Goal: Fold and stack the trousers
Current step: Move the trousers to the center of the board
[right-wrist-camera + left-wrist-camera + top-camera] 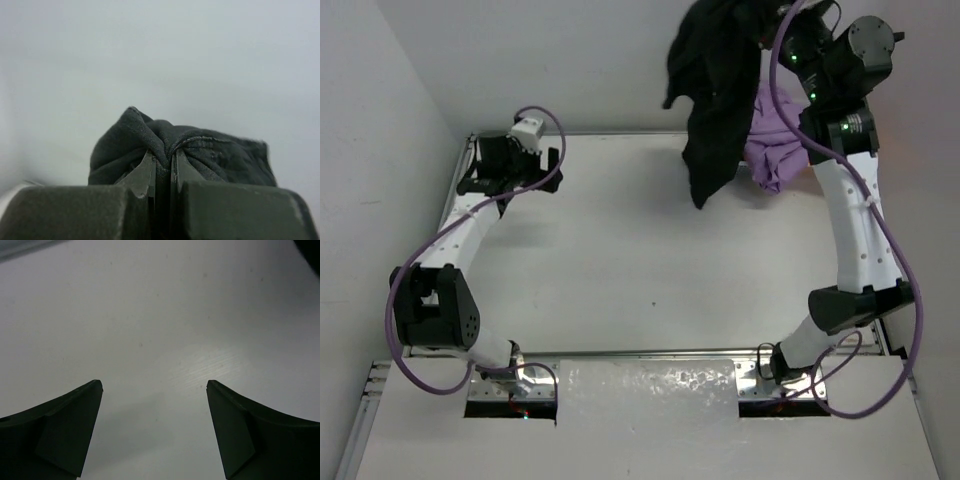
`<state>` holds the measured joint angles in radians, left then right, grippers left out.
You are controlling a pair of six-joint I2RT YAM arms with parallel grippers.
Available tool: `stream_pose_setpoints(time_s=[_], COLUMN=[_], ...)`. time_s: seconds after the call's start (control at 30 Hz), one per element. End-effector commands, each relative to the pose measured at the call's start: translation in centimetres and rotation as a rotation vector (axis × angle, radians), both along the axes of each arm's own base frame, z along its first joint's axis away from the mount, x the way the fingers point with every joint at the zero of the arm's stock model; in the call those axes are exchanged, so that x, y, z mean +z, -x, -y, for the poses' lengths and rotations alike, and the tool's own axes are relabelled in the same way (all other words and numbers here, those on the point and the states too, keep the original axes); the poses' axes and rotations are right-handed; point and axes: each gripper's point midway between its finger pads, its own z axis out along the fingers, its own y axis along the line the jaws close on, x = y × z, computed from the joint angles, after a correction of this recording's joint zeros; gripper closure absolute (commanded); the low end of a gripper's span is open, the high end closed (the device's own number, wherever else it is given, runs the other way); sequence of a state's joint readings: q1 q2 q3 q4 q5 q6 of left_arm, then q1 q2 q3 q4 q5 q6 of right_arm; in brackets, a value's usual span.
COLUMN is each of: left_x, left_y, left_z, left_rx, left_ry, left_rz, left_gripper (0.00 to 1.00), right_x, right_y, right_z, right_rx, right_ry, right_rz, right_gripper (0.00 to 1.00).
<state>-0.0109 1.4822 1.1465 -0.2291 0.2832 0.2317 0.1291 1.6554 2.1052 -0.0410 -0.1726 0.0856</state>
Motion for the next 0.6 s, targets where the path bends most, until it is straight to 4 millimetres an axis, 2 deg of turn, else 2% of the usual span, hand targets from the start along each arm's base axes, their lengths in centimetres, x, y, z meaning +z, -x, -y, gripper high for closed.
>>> stream_pose_setpoints(time_s=[0.0,0.03,0.07,0.1,0.13,0.17,0.2,0.23,0.27,0.3,0.33,0.4,0.43,0.47,0.5,0.53,0.57], left_x=[7.3,7.6,9.6,10.1,12.9,13.1,13.7,16.0,16.1,17.4,17.6,18.5,18.8,19.0,19.3,19.4,19.1], left_y=[-1.6,-1.6,-2.5,-2.5,-3.1,-3.6,-3.5,-3.6,-3.8,-3.5,-3.4,-2.9,-2.7,-2.6,-2.5,-2.4,-2.2], left_z=[0.5,-0.5,-1.5,-2.2,-3.0,-5.1,-6.1,-8.7,-10.2,-12.9,-14.2,-17.0,-17.6,-18.0,-18.0,-17.8,-17.6], left_rx=[0.03,0.065,0.085,0.106,0.131,0.169,0.201,0.239,0.264,0.314,0.334,0.386,0.389,0.388,0.357,0.337,0.312], left_ry=[0.107,0.13,0.144,0.155,0.181,0.204,0.248,0.278,0.294,0.3,0.292,0.218,0.162,0.124,0.074,0.054,0.027], left_rz=[0.118,0.095,0.121,0.101,0.142,0.131,0.113,0.154,0.151,0.176,0.186,0.226,0.243,0.251,0.266,0.269,0.257], left_gripper=[0.16,0.16,0.16,0.16,0.16,0.16,0.16,0.16,0.17,0.17,0.17,0.18,0.18,0.18,0.18,0.18,0.18], right_x=[12.1,13.3,13.6,13.7,13.4,12.5,11.6,9.7,7.3,4.6,0.8,-4.1,-8.0,-10.1,-12.8,-16.4,-19.0], right_y=[11.5,13.1,14.0,15.2,15.4,15.0,15.1,13.8,11.9,10.9,9.1,6.6,4.7,3.7,2.4,0.8,-0.1], right_z=[-6.2,-7.1,-8.0,-10.1,-11.2,-12.5,-14.7,-16.3,-17.5,-19.6,-21.1,-22.3,-23.1,-23.3,-22.9,-23.1,-22.4], right_rx=[0.282,0.343,0.38,0.446,0.471,0.487,0.517,0.51,0.477,0.477,0.458,0.404,0.374,0.345,0.275,0.222,0.164], right_ry=[-0.101,-0.147,-0.165,-0.186,-0.192,-0.19,-0.198,-0.171,-0.171,-0.153,-0.135,-0.153,-0.138,-0.127,-0.096,-0.057,0.007], right_rz=[0.393,0.432,0.443,0.443,0.434,0.405,0.373,0.312,0.235,0.161,0.067,-0.077,-0.167,-0.216,-0.276,-0.344,-0.393], right_gripper=[1.0,1.0,1.0,1.0,1.0,1.0,1.0,1.0,1.0,1.0,1.0,1.0,1.0,1.0,1.0,1.0,1.0])
